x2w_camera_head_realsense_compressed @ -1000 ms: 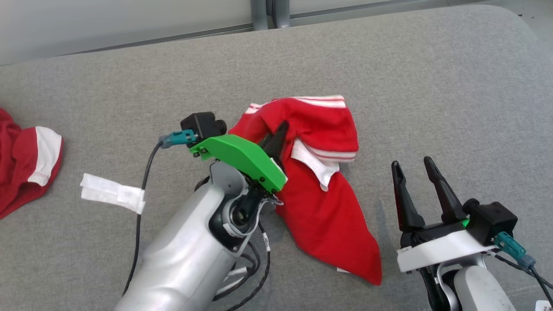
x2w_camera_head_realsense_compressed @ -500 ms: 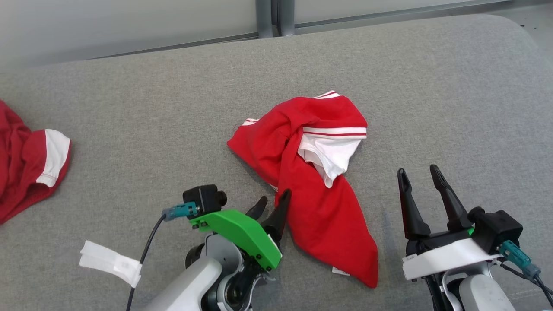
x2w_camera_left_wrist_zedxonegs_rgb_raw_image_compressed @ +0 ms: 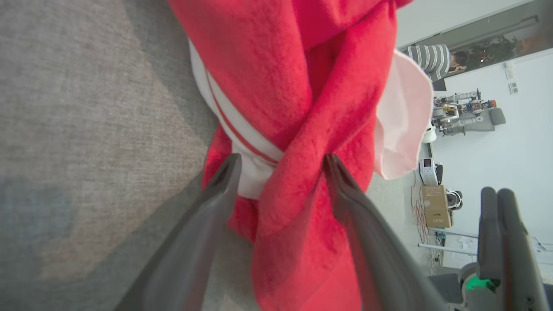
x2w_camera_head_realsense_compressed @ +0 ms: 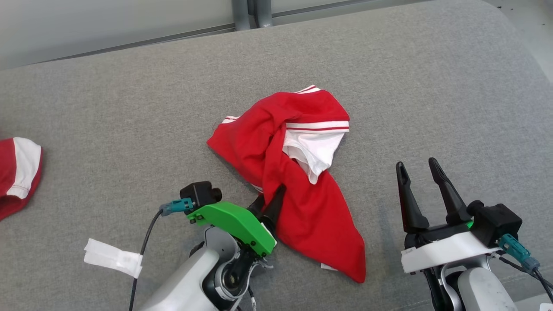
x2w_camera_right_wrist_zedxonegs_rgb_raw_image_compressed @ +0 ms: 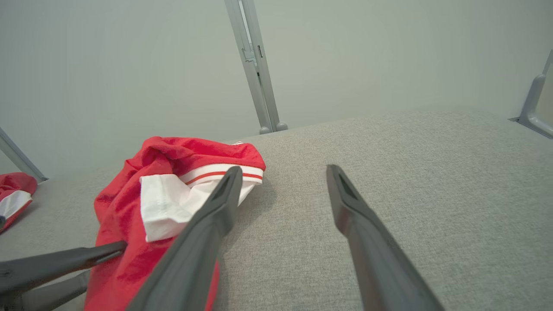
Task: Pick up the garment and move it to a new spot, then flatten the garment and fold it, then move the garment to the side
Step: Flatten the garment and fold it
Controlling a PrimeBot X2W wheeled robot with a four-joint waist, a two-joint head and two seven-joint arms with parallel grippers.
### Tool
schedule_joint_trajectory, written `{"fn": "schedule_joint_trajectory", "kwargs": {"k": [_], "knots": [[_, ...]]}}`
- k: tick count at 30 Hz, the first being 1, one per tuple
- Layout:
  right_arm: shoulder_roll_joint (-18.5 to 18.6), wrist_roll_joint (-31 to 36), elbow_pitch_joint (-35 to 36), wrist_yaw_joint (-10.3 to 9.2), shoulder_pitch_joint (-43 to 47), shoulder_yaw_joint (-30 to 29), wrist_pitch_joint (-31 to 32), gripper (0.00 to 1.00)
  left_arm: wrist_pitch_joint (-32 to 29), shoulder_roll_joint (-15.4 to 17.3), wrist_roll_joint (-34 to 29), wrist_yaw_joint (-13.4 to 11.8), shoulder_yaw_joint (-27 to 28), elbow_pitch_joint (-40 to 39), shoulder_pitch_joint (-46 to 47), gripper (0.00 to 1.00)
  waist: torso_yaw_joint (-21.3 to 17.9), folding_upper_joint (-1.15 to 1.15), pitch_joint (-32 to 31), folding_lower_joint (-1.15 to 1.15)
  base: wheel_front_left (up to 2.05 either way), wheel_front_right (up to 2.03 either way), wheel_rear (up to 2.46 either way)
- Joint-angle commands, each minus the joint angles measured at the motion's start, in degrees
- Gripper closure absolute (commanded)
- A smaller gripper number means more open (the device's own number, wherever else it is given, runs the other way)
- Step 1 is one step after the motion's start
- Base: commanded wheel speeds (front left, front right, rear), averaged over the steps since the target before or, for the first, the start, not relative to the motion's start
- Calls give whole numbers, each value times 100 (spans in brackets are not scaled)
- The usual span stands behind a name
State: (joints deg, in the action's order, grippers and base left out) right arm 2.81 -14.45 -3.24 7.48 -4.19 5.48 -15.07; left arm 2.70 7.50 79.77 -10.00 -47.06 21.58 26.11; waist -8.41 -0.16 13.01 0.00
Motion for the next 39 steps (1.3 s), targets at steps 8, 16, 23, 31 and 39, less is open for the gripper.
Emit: {"fn": "schedule_joint_trajectory", "kwargs": {"k": [8, 16, 23, 31, 39], "knots": [[15, -117, -11, 3, 94, -176, -29, 0, -255, 752, -153, 229, 173, -157, 508, 100, -157, 16, -69, 0, 0, 0, 0], [16, -172, -70, 3, 266, -254, -29, 0, -2173, 2505, -198, -245, 2, -2105, 1223, 100, 25, 16, -293, 0, 0, 0, 0], [15, -237, -89, 3, 137, -149, -29, 0, -3697, 3693, -385, -578, -271, -2677, 1818, 100, -4, 16, -320, 0, 0, 0, 0], [14, -289, -126, 3, 211, -84, -29, 0, -3619, 3998, -687, -596, -451, -1689, 1578, 0, -174, 16, -262, 0, 0, 0, 0], [15, -126, -142, 3, 243, -179, -29, 0, -3114, 4121, -983, -345, -400, -798, 1636, 26, -77, 16, -174, 0, 0, 0, 0]]}}
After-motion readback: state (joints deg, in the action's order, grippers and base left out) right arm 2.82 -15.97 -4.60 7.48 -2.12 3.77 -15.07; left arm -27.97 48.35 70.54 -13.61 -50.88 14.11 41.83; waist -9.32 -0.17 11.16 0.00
